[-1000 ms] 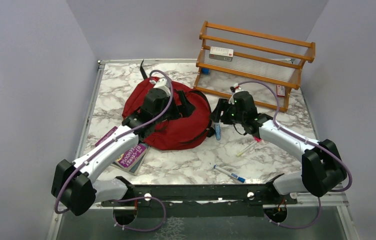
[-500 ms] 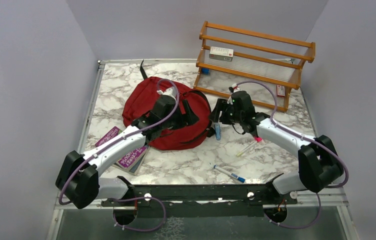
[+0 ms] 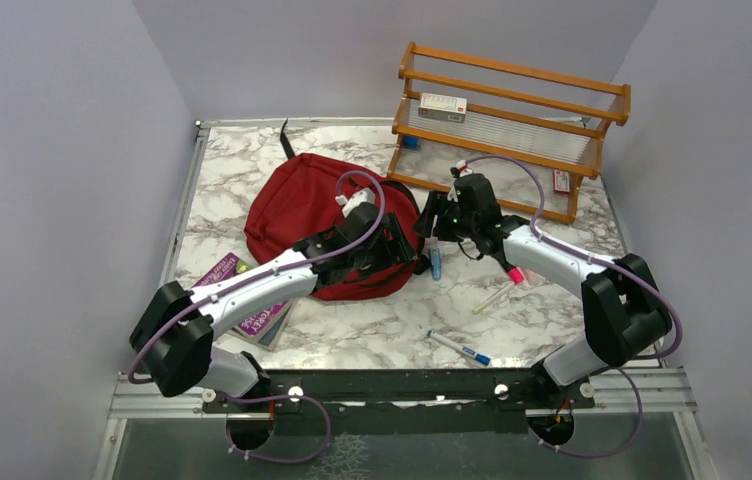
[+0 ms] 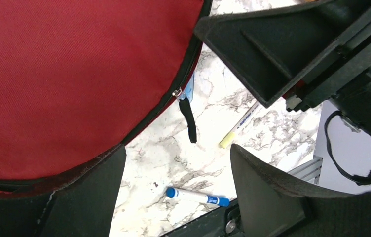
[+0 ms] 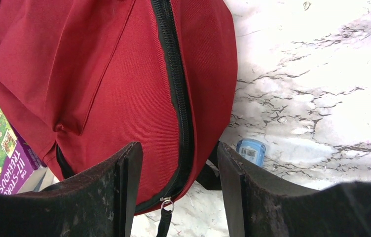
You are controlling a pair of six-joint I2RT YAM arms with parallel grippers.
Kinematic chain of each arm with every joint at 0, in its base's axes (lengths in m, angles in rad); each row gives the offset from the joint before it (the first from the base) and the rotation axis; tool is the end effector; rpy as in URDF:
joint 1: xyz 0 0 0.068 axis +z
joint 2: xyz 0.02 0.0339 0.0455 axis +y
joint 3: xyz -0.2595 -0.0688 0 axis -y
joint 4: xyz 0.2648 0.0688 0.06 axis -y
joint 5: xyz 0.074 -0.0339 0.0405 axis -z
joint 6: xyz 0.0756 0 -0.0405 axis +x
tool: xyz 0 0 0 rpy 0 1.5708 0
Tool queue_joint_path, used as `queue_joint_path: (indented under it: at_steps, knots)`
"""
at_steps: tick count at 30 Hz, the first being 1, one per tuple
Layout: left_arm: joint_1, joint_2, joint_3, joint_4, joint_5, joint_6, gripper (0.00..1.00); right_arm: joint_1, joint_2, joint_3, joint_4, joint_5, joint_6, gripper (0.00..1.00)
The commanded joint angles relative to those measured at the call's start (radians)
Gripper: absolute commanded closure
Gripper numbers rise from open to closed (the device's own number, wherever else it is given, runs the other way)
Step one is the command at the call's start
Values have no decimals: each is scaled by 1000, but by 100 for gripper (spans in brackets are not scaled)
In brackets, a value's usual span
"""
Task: Pack the student bag
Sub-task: Unzip the student bag at the center of the board.
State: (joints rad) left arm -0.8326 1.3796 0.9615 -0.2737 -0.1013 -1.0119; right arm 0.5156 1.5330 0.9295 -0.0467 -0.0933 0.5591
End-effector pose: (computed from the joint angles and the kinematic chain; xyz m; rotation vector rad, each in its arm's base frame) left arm 0.2425 -0.2552 0.2204 -0.2727 2.3925 -0.8283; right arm 0.3281 0.1940 0.1816 -0.0032 2.3079 0.6781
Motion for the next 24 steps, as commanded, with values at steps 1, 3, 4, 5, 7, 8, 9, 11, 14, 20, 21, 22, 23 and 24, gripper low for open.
queue_joint_path:
  at_steps: [1, 3, 4, 5, 7, 8, 9, 11, 14, 20, 21, 22, 23, 24]
  knots:
    - [-35, 57, 57, -27, -47, -98, 23, -5, 8, 6, 32, 19, 9, 39]
    - [-47, 85, 75, -26, -43, -103, 23, -6, 8, 3, 33, 18, 11, 39]
    - [-51, 97, 80, -24, -40, -107, 23, -6, 8, 2, 33, 17, 12, 40]
    - [-54, 106, 84, -19, -31, -111, 23, -7, 8, 1, 33, 17, 11, 40]
    - [-55, 124, 88, -5, -19, -117, 23, -9, 6, -4, 35, 20, 12, 40]
    - [-58, 133, 92, 1, -15, -119, 24, -10, 5, -7, 36, 21, 12, 40]
    - [-57, 145, 94, 5, -12, -120, 24, -12, 5, -7, 38, 21, 13, 41]
    - [-59, 162, 101, 11, -4, -121, 25, -13, 4, -12, 38, 19, 13, 42]
    - [-59, 183, 103, 26, 11, -126, 29, -14, 3, -14, 38, 16, 13, 44]
    - [-61, 221, 115, 58, 40, -130, 32, -17, 3, -19, 38, 14, 12, 47]
    - [-61, 226, 119, 62, 45, -131, 32, -18, 4, -22, 39, 13, 12, 47]
    - [-61, 231, 122, 65, 49, -130, 32, -18, 3, -21, 38, 12, 12, 47]
    - [-61, 235, 125, 67, 52, -129, 33, -19, 3, -23, 38, 12, 12, 48]
    - [-60, 238, 127, 69, 53, -129, 33, -19, 3, -23, 39, 11, 12, 48]
